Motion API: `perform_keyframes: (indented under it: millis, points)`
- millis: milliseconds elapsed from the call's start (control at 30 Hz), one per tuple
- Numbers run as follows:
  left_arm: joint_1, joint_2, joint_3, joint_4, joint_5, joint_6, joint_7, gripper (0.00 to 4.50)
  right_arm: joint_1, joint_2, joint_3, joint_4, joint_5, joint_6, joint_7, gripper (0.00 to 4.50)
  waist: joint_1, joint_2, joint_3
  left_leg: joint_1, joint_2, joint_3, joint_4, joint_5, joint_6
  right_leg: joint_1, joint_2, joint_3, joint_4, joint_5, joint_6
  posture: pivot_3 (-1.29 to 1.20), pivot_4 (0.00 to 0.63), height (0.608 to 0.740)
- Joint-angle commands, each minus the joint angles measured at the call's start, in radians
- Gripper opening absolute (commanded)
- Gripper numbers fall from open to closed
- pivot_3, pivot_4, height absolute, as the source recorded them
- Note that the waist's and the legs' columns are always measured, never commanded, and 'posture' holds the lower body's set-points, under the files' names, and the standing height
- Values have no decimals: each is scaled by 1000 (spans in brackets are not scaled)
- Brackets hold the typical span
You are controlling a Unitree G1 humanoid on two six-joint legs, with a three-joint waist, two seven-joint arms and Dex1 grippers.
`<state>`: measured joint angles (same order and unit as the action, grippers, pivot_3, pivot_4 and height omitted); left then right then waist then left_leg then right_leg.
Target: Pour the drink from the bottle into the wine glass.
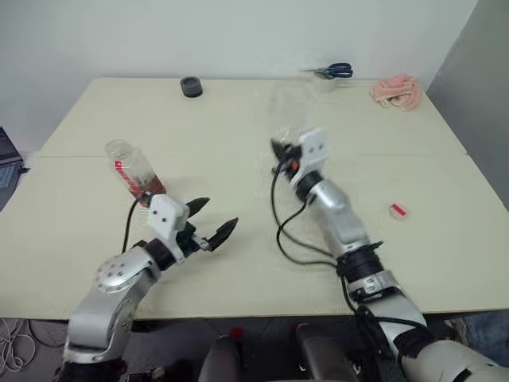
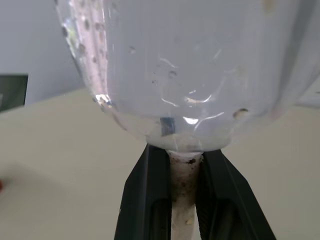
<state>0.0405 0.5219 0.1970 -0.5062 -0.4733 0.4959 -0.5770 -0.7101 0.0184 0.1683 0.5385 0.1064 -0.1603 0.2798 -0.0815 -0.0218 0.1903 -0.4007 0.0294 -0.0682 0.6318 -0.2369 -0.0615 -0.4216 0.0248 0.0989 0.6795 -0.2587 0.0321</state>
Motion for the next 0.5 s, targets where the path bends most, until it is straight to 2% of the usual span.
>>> perform_keyframes:
  millis: [33, 267, 500]
  points:
    - [35, 23, 92, -108, -75, 32, 12, 4500, 13, 4, 21, 21, -40, -149, 53, 288, 4, -1, 0, 0, -1, 0, 0, 0, 0, 0, -1, 0, 0, 0, 0, 0, 150, 740]
    - [121, 68, 179, -182, -125, 78, 16, 4500, 66, 6, 20, 68, -45, -183, 124, 288, 1, -1, 0, 2, 0, 0, 1, 0, 0, 2, 0, 0, 0, -2, 3, 0, 150, 740]
    - [110, 79, 160, -180, -126, 92, 37, 4500, 54, 4, 27, 143, -61, -148, 170, 288, -2, -1, 0, 3, 1, -1, 1, 0, 0, 2, 2, 0, 1, -2, 3, 0, 150, 740]
